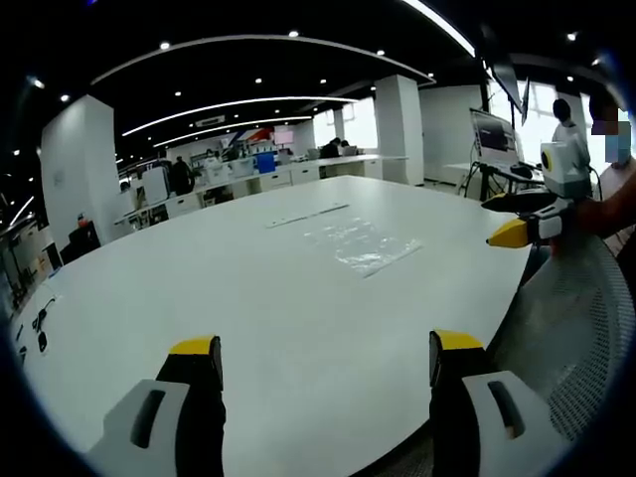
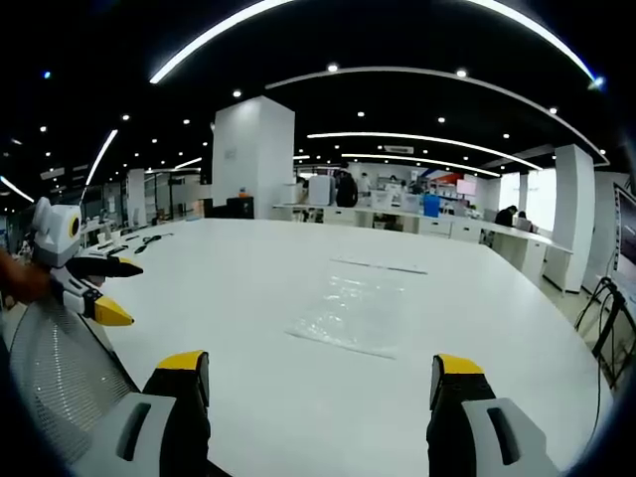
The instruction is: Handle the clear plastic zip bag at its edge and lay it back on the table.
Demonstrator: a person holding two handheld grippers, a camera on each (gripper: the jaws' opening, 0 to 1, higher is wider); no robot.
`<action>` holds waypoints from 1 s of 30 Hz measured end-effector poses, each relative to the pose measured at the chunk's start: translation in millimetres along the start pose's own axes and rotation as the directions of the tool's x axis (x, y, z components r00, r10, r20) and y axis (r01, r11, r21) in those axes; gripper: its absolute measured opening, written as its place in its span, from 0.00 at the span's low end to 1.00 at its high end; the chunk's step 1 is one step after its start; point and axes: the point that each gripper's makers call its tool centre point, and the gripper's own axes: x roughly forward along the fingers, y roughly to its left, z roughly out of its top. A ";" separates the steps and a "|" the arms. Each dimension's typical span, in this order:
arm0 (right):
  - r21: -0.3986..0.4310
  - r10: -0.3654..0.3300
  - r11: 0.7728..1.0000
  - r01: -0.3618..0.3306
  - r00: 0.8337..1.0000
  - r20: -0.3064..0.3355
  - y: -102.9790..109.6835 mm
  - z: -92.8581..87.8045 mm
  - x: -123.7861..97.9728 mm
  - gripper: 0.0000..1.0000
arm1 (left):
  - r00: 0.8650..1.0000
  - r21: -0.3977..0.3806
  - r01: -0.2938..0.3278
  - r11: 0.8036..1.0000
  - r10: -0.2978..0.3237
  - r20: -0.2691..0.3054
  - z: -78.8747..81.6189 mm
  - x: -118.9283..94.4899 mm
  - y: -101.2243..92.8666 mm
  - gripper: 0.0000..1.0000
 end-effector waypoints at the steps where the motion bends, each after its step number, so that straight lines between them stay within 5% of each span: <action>1: 0.000 0.000 1.000 0.000 1.000 0.000 -0.5 -0.3 0.1 0.92 | 1.000 0.000 -0.001 1.000 0.001 -0.002 -0.1 -0.2 -0.1 0.84; 30: 0.003 -0.015 1.000 0.015 1.000 0.005 -2.7 0.4 -0.7 0.92 | 1.000 0.011 -0.007 1.000 0.007 -0.007 -2.4 0.5 3.3 0.82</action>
